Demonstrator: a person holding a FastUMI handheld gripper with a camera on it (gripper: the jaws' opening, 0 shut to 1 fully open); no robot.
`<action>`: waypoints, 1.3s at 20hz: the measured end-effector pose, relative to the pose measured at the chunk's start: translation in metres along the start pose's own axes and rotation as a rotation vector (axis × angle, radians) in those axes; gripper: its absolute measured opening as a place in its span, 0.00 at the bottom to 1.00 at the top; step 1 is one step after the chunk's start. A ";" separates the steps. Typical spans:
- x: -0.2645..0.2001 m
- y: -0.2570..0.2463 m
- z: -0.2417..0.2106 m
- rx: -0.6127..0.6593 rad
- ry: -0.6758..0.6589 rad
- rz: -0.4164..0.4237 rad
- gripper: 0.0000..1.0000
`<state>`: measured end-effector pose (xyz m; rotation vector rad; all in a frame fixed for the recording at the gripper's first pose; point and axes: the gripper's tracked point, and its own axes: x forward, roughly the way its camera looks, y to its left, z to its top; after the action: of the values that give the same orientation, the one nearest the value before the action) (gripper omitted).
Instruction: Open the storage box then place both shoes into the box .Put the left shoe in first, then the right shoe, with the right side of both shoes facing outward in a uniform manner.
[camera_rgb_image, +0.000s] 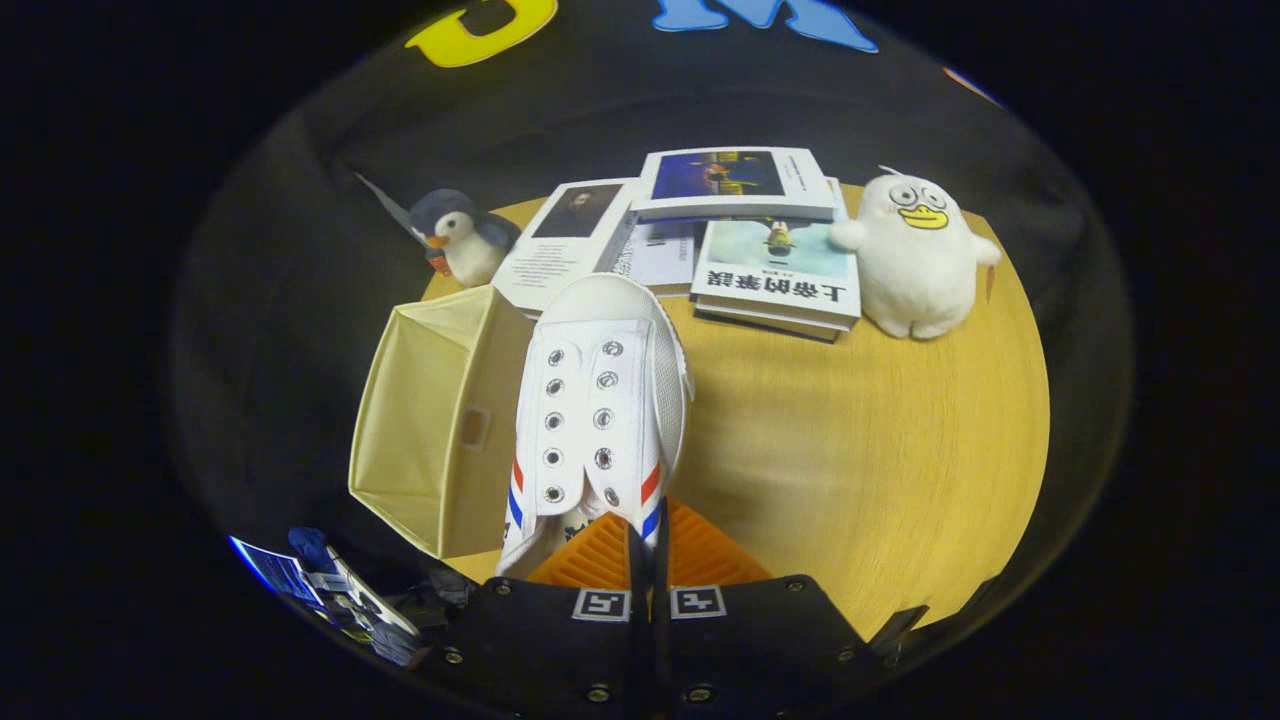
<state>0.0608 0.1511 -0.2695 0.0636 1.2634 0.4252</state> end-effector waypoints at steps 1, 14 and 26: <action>-0.001 0.012 0.007 -0.021 -0.005 0.010 0.00; 0.026 0.140 0.049 -0.166 0.013 0.110 0.00; 0.063 0.198 0.041 -0.333 0.060 0.073 0.00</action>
<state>0.0593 0.3622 -0.2590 -0.1875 1.2369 0.6995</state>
